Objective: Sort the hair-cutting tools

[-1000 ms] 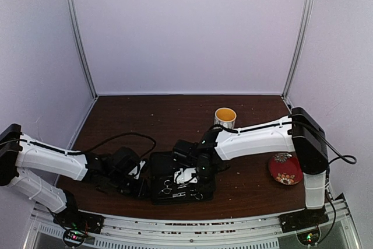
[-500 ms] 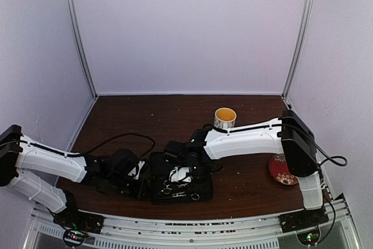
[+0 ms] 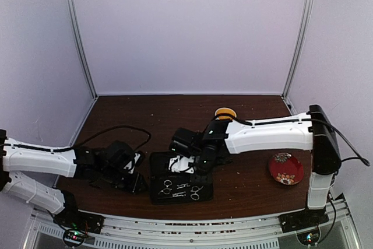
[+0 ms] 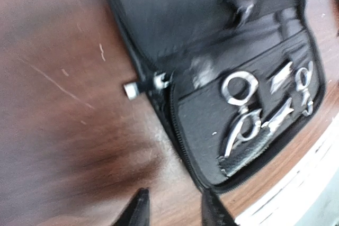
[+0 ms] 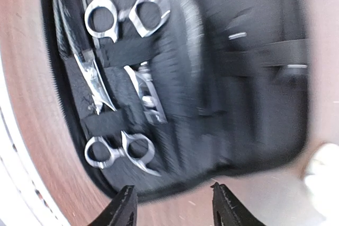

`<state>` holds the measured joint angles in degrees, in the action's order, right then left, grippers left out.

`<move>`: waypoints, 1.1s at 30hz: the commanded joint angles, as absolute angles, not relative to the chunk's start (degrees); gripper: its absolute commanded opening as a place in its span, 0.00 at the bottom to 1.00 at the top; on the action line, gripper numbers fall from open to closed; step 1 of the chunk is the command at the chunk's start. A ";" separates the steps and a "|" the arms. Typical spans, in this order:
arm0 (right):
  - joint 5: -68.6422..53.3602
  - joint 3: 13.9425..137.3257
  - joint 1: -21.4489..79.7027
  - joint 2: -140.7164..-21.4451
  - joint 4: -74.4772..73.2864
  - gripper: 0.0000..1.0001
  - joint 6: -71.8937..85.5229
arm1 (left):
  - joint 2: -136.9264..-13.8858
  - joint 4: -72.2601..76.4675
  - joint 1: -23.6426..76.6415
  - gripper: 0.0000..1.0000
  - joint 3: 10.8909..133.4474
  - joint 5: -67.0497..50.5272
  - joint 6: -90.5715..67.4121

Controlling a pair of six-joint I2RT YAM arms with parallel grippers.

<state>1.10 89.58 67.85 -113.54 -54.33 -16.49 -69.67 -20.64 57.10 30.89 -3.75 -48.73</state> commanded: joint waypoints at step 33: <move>1.76 83.31 45.46 -76.38 -48.45 1.00 -21.42 | -80.64 -30.53 35.70 0.98 90.55 7.91 -12.50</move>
<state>7.49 84.33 45.50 -82.17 -50.13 -18.31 -81.36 -30.39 36.67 85.45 1.78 -16.32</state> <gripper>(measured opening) 0.999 0.978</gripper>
